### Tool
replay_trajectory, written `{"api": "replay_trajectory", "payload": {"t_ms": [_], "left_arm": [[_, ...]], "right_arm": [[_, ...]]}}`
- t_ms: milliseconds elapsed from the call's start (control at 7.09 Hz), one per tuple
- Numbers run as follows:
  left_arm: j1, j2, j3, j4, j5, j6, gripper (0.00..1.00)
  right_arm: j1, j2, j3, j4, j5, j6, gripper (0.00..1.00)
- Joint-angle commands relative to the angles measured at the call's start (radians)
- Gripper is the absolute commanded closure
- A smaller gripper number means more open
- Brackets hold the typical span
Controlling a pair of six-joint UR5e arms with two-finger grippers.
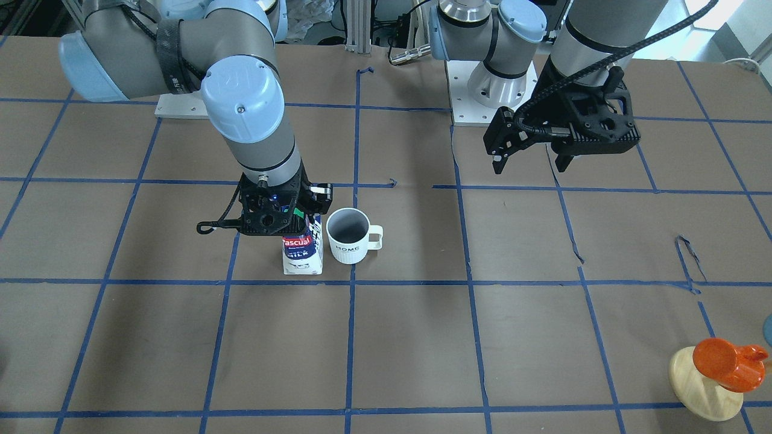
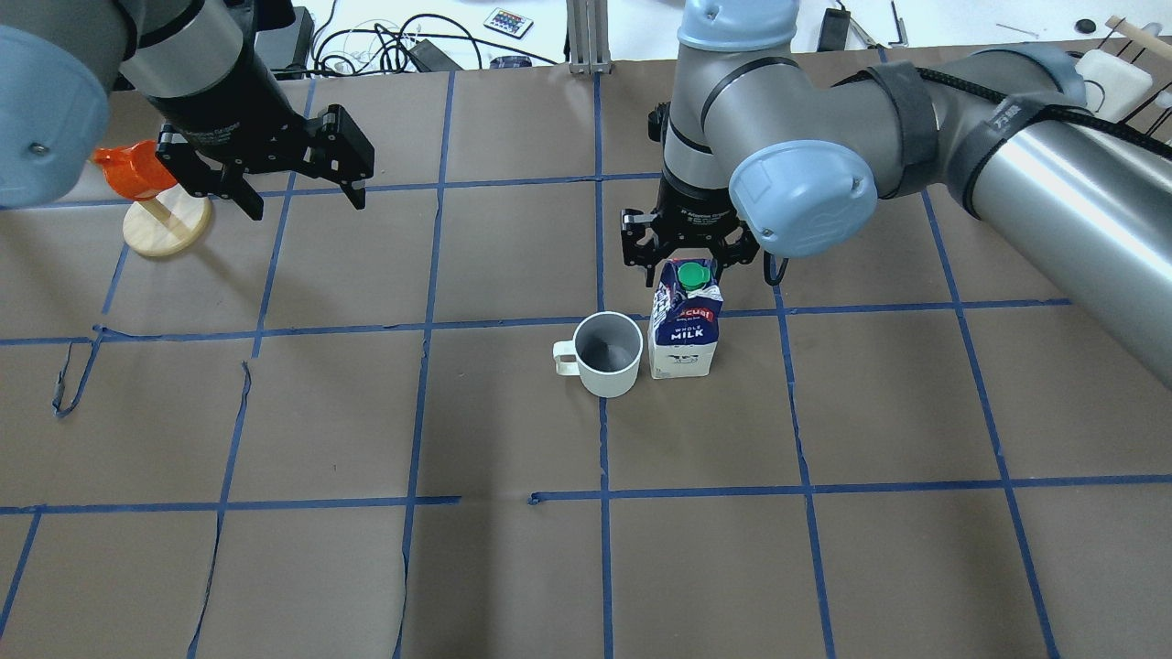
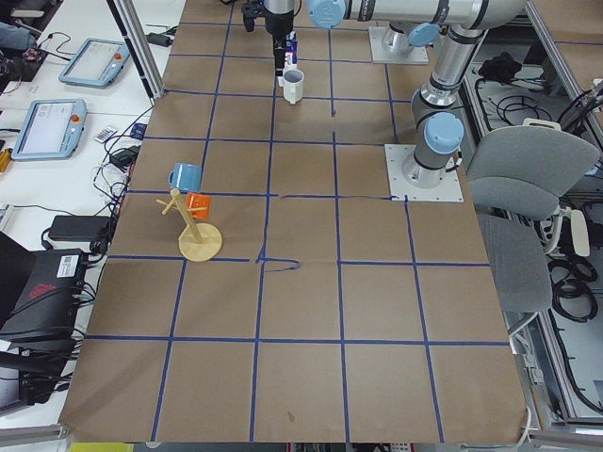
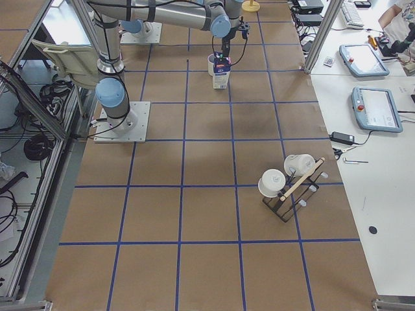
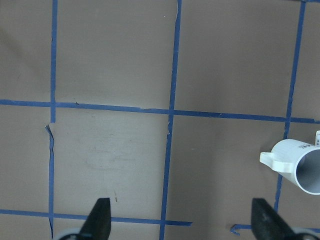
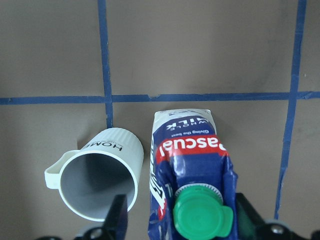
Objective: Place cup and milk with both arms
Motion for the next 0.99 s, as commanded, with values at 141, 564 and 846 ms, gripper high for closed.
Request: {"api": "replay_trajectory", "payload": {"t_ms": [141, 564, 846], "left_arm": [[0.0, 0.001, -0.001, -0.001, 0.002, -0.001, 0.0], [0.0, 0.001, -0.001, -0.001, 0.003, 0.0, 0.0], [0.0, 0.001, -0.001, -0.002, 0.003, -0.001, 0.0]], "right_arm": [[-0.052, -0.076, -0.017, 0.001, 0.0, -0.011, 0.0], [-0.187, -0.18, -0.028, 0.124, -0.012, -0.015, 0.0], [-0.22, -0.185, -0.031, 0.159, -0.05, -0.213, 0.0]]}}
